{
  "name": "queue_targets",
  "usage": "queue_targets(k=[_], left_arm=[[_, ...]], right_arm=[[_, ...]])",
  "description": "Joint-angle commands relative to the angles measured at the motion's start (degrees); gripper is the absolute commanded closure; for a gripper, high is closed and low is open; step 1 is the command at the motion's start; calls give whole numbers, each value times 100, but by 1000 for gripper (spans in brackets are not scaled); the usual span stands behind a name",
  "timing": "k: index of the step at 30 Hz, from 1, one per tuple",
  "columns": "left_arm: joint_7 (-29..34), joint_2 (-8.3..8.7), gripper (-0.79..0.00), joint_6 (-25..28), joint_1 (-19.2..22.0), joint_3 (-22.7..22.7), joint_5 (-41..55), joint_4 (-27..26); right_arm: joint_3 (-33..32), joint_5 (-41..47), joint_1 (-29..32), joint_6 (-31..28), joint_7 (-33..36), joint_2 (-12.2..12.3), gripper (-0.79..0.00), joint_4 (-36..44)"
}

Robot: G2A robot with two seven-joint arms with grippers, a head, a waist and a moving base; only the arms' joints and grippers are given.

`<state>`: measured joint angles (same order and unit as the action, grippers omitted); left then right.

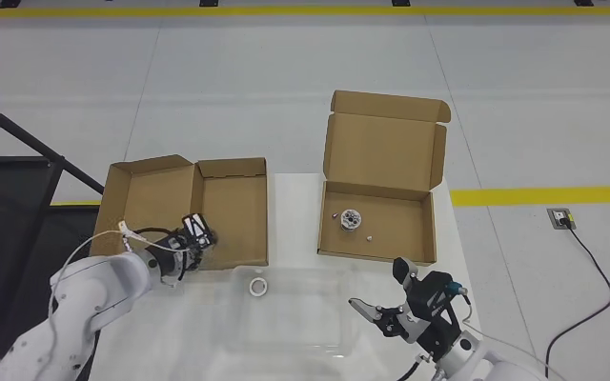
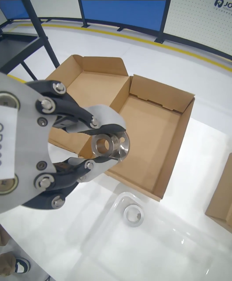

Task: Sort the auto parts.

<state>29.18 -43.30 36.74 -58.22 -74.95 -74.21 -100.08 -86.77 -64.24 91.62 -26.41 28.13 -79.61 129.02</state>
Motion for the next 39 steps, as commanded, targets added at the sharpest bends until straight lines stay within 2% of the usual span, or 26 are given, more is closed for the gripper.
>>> queue_targets(k=[1,6,10,12,15,21,26,32,37,39], left_arm=[[-134,-51,0,142,320,204,43,478],[-588,-313,0,846,1434,1082,359,1892],[-855,-587,0,887,2137,1782,325,2805],[-829,-786,0,768,2560,2216,216,3364],[-943,-1050,0,786,2985,2695,281,3964],[-1143,-1531,0,821,3614,3369,358,5167],[-1409,-1864,0,937,3949,3686,482,5975],[-1685,-2118,0,1008,4241,3827,542,6681],[-1848,-2225,0,1283,4450,3766,784,7153],[-2011,-2230,0,1559,4578,3669,956,7395]], right_arm=[[0,0,0,0,0,0,-785,0],[0,0,0,0,0,0,-785,0],[0,0,0,0,0,0,-785,0],[0,0,0,0,0,0,-785,0],[0,0,0,0,0,0,-785,0],[0,0,0,0,0,0,-785,0],[0,0,0,0,0,0,-785,0],[0,0,0,0,0,0,-785,0],[0,0,0,0,0,0,-785,0],[0,0,0,0,0,0,-785,0]])
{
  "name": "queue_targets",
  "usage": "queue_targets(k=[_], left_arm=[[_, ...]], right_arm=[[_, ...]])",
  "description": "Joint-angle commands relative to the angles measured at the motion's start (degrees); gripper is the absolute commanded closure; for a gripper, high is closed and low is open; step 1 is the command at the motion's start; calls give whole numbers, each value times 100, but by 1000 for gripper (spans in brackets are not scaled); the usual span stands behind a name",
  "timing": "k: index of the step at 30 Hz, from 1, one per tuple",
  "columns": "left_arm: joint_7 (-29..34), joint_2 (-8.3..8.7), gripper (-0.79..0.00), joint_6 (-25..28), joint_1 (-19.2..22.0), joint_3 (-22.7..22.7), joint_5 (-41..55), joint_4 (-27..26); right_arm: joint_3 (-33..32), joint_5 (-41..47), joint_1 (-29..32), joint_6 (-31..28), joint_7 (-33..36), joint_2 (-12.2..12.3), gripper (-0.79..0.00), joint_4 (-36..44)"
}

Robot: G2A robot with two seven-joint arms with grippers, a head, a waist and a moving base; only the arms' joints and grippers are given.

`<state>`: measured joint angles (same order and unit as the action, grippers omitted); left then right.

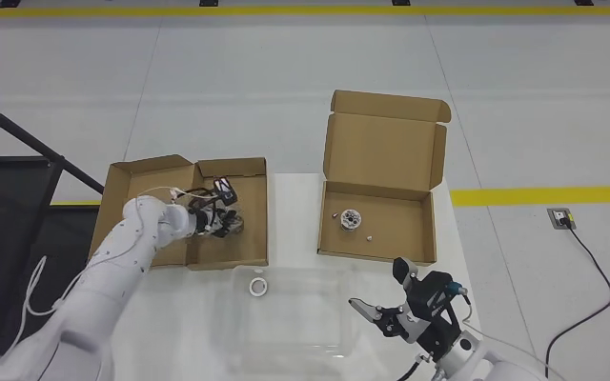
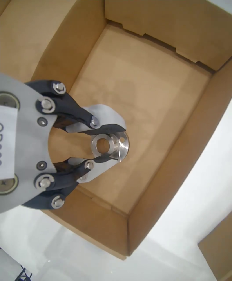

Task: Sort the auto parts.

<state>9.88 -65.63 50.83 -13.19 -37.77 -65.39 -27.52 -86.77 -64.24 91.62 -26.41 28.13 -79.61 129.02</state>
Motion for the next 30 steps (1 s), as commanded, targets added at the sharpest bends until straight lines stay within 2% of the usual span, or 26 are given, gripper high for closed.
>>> queue_targets(k=[1,6,12,17,24,30], left_arm=[[-111,8,0,178,116,-69,75,202],[-469,78,0,718,267,-253,288,556],[-230,105,0,681,300,-198,145,591],[227,-42,0,157,198,-78,65,418],[864,-275,0,-233,280,90,-39,367],[1059,-444,0,-359,337,179,-93,505]], right_arm=[[0,0,0,0,0,0,-785,0],[0,0,0,0,0,0,-785,0],[0,0,0,0,0,0,-785,0],[0,0,0,0,0,0,-785,0],[0,0,0,0,0,0,-785,0],[0,0,0,0,0,0,-785,0]])
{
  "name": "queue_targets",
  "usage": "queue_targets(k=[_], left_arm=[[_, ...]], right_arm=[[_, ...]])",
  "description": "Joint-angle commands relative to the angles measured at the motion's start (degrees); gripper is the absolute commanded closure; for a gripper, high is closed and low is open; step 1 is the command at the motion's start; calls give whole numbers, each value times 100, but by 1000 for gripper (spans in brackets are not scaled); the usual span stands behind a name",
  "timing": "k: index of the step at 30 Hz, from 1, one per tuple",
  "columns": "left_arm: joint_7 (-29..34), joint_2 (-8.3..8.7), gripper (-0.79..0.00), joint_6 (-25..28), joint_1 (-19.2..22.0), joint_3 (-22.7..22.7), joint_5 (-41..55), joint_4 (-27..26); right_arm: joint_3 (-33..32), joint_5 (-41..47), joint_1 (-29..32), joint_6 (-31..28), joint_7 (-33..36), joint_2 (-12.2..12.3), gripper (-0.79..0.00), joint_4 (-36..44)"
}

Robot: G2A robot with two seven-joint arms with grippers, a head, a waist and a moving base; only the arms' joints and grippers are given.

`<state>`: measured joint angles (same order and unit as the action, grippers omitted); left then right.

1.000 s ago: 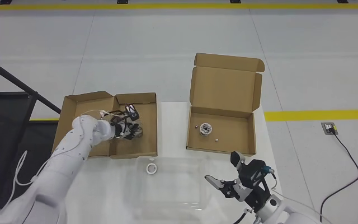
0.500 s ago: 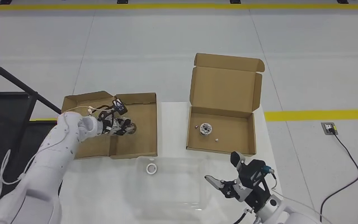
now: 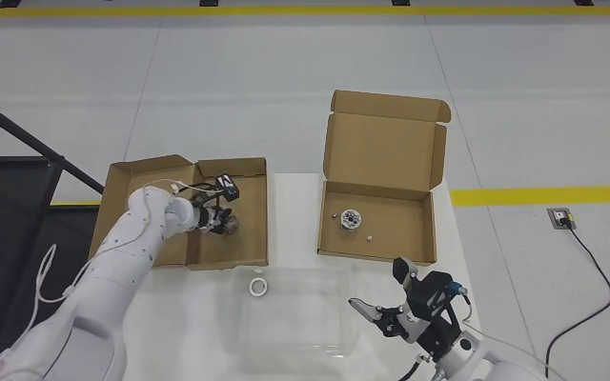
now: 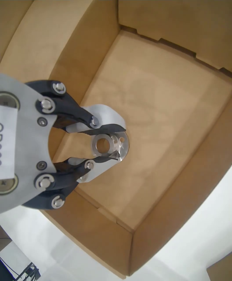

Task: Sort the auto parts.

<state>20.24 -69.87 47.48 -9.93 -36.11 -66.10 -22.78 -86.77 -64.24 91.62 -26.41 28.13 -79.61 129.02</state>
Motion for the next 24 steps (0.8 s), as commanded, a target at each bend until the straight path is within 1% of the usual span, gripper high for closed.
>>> queue_targets(k=[1,2,3,5,6,11,13,16,20,24], left_arm=[[30,-44,-139,-66,19,25,-42,48],[26,-65,-320,-85,22,32,-51,73],[22,-84,-391,-94,27,35,-53,102],[15,-115,-659,-87,42,23,-18,182],[10,-127,-693,-75,57,16,-9,218],[-43,-150,-785,-37,153,-13,-54,344],[-94,-139,-785,8,202,-30,-95,348],[-289,-81,-785,241,296,-58,-224,240],[-509,64,-785,744,406,-107,-487,-152],[-476,254,-785,1041,370,-195,-807,-893]], right_arm=[[0,0,0,0,0,0,-785,0],[0,0,0,0,0,0,-785,0],[0,0,0,0,0,0,-785,0],[0,0,0,0,0,0,-785,0],[0,0,0,0,0,0,-785,0],[0,0,0,0,0,0,-785,0],[0,0,0,0,0,0,-785,0],[0,0,0,0,0,0,-785,0],[0,0,0,0,0,0,-785,0],[0,0,0,0,0,0,-785,0]])
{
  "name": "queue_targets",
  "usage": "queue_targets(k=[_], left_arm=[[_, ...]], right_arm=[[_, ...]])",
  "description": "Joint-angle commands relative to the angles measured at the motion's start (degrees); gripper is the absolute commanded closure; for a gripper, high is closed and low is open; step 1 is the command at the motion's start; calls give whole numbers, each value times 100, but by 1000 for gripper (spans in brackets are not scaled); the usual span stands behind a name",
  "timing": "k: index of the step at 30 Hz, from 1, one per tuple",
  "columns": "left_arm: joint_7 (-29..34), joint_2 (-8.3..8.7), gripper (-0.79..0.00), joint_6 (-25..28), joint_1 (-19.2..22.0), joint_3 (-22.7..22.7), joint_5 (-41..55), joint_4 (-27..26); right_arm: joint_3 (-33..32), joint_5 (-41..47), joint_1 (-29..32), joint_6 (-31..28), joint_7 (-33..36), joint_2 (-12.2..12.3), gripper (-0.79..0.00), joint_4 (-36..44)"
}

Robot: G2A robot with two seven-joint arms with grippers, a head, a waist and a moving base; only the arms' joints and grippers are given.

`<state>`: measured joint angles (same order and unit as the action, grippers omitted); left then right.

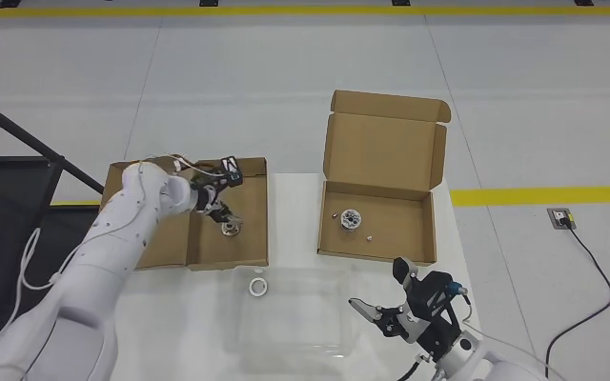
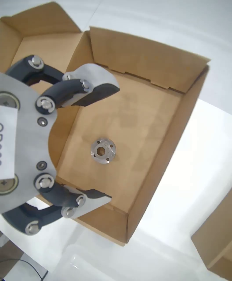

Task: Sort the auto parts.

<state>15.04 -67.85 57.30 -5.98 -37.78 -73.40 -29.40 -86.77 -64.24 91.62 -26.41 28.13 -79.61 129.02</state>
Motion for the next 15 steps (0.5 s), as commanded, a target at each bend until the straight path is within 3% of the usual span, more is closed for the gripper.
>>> queue_targets(k=[1,7,15], left_arm=[[118,106,-785,70,-69,-67,-138,-482],[960,531,-785,70,-692,-507,-74,-2316],[2684,1194,-785,70,-1824,-1334,1181,-4883]], right_arm=[[0,0,0,0,0,0,-785,0],[0,0,0,0,0,0,-785,0],[0,0,0,0,0,0,-785,0]])
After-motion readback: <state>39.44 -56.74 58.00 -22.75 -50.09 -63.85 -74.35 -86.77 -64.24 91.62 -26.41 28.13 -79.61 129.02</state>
